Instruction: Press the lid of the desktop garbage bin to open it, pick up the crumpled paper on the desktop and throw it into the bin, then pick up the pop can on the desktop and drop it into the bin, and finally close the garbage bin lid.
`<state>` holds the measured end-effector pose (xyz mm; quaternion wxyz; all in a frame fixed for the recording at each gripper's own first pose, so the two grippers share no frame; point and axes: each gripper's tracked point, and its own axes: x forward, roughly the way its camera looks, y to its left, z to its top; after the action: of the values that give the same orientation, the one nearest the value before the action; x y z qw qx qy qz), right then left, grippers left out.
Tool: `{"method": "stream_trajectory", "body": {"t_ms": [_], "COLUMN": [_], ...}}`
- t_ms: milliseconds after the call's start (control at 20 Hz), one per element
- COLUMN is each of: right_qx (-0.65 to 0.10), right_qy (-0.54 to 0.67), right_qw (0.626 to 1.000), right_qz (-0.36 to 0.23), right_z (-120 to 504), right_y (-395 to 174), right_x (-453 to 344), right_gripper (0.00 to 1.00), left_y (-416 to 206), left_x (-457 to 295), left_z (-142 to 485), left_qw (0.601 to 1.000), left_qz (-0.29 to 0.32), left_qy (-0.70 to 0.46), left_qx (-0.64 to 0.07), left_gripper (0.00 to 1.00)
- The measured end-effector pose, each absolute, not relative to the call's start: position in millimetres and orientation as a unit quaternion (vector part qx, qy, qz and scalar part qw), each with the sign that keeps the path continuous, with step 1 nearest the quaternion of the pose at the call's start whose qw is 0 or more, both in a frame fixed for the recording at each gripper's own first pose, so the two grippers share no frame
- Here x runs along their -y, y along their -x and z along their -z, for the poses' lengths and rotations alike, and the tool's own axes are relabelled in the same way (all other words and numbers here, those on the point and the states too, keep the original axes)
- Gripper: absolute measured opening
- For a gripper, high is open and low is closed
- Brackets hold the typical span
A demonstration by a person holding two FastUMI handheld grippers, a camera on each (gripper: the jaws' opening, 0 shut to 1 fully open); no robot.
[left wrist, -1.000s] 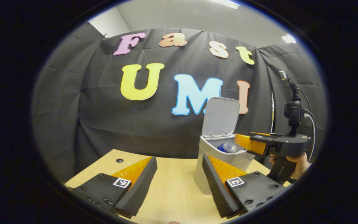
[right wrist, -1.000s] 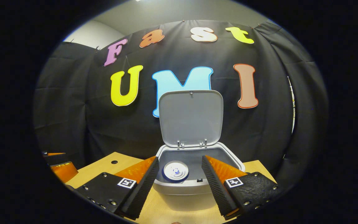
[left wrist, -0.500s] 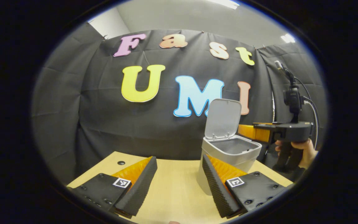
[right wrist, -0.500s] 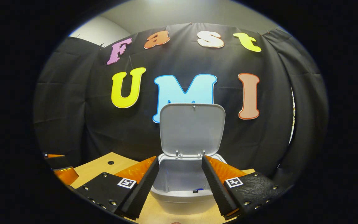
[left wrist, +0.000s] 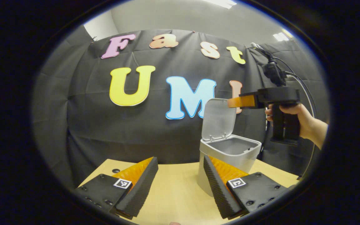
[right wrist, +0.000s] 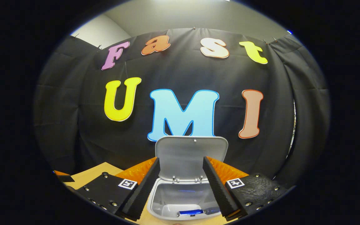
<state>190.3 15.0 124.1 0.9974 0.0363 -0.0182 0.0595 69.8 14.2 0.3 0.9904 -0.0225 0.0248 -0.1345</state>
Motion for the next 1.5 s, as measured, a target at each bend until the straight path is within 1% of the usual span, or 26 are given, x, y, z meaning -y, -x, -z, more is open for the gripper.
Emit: {"method": "stream_trajectory", "body": {"t_ms": [150,350,500,650,800,950,1050,1150,1500], "right_qx": [0.031,0.049,0.043,0.031,0.016,0.009,0.003,0.005,0.007], "right_qy": [-0.025,-0.027,-0.027,-0.036,-0.041,-0.04,-0.04,-0.039,-0.071], "right_qw": [0.998,0.997,0.998,0.998,0.998,0.998,0.998,0.998,0.996], "right_qz": [-0.05,-0.044,-0.045,-0.05,-0.047,-0.052,-0.053,-0.051,-0.06], "right_z": [-142,-163,-168,-166,-159,-157,-154,-151,-129], "right_y": [-210,-237,-257,-275,-283,-281,-274,-267,-225], "right_x": [-16,-15,-15,-18,-17,-17,-18,-17,-13], "right_gripper": [0.88,0.88,0.88,0.88,0.88,0.89,0.89,0.89,0.89], "left_y": [-80,-93,-100,-101,-100,-98,-97,-94,-74], "left_x": [-17,-24,-31,-35,-41,-44,-43,-41,-33], "left_z": [5,8,7,4,6,6,6,5,4], "left_qw": [0.988,0.989,0.99,0.991,0.992,0.992,0.992,0.991,0.991], "left_qz": [0.144,0.138,0.125,0.116,0.107,0.105,0.109,0.116,0.122], "left_qy": [0.034,0.041,0.037,0.04,0.04,0.042,0.043,0.042,0.039], "left_qx": [-0.036,-0.047,-0.047,-0.046,-0.048,-0.049,-0.047,-0.043,-0.036], "left_gripper": [0.95,0.95,0.96,0.95,0.96,0.95,0.96,0.95,0.96]}}
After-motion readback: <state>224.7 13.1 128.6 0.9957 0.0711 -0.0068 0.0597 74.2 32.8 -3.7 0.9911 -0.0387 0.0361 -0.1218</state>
